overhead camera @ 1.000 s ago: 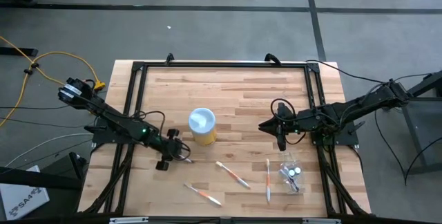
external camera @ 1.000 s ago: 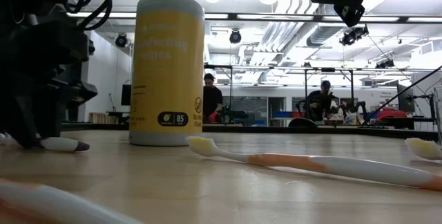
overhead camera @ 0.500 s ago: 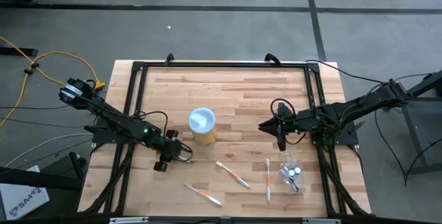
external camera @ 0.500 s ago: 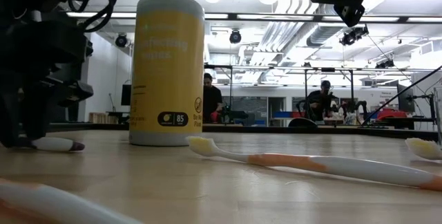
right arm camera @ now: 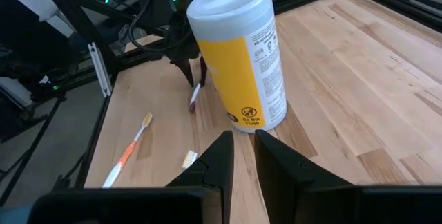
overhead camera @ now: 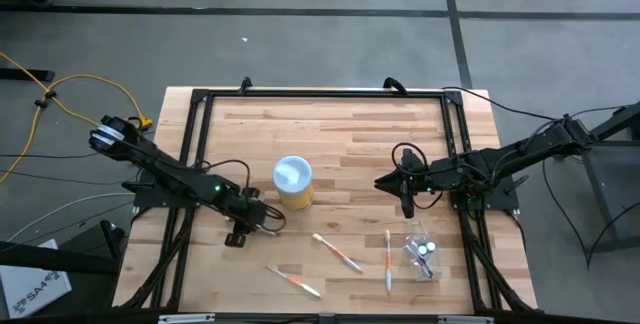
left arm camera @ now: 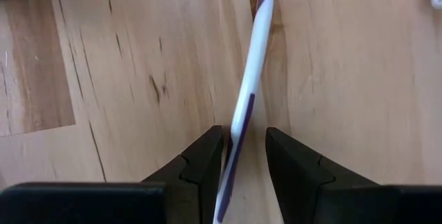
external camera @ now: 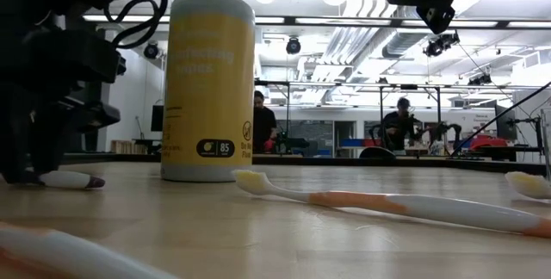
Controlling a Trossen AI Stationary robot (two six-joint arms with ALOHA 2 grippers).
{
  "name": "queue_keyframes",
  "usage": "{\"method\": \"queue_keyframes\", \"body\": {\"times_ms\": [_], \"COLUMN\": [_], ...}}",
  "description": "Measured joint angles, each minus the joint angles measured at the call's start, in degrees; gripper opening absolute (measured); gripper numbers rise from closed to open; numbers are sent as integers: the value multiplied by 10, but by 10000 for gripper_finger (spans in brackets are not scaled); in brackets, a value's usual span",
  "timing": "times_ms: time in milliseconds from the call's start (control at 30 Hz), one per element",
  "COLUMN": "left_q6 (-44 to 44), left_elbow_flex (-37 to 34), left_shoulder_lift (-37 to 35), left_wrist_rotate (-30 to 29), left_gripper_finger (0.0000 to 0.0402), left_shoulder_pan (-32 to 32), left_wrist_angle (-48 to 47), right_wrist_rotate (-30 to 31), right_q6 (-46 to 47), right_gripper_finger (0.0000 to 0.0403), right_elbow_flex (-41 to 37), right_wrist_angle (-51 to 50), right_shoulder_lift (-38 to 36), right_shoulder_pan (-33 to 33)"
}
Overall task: Pick & Place toothbrushing station
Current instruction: Put the purple toothbrush in the bottom section of the transparent organizer
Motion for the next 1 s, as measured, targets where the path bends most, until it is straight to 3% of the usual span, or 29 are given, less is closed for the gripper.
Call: {"method": "queue_keyframes", "body": {"times_ms": [300, 833, 1000], "left_q6": [-5, -10, 8], "left_elbow_flex": [11, 11, 11], "left_shoulder_lift": [31, 31, 31], "left_wrist_rotate": [-22, -24, -16], "left_gripper_finger": [106, 12, 10], "left_shoulder_pan": [-7, -13, -16], "left_wrist_angle": [-9, -29, -30], "right_wrist_rotate": [-3, -19, -34], "right_q6": [0, 13, 15], "right_gripper_finger": [52, 52, 52], "right_elbow_flex": [0, 0, 0], "right_wrist_angle": [-1, 0, 0], "right_shoulder_lift": [0, 0, 0], "right_shoulder_pan": [0, 0, 0]}}
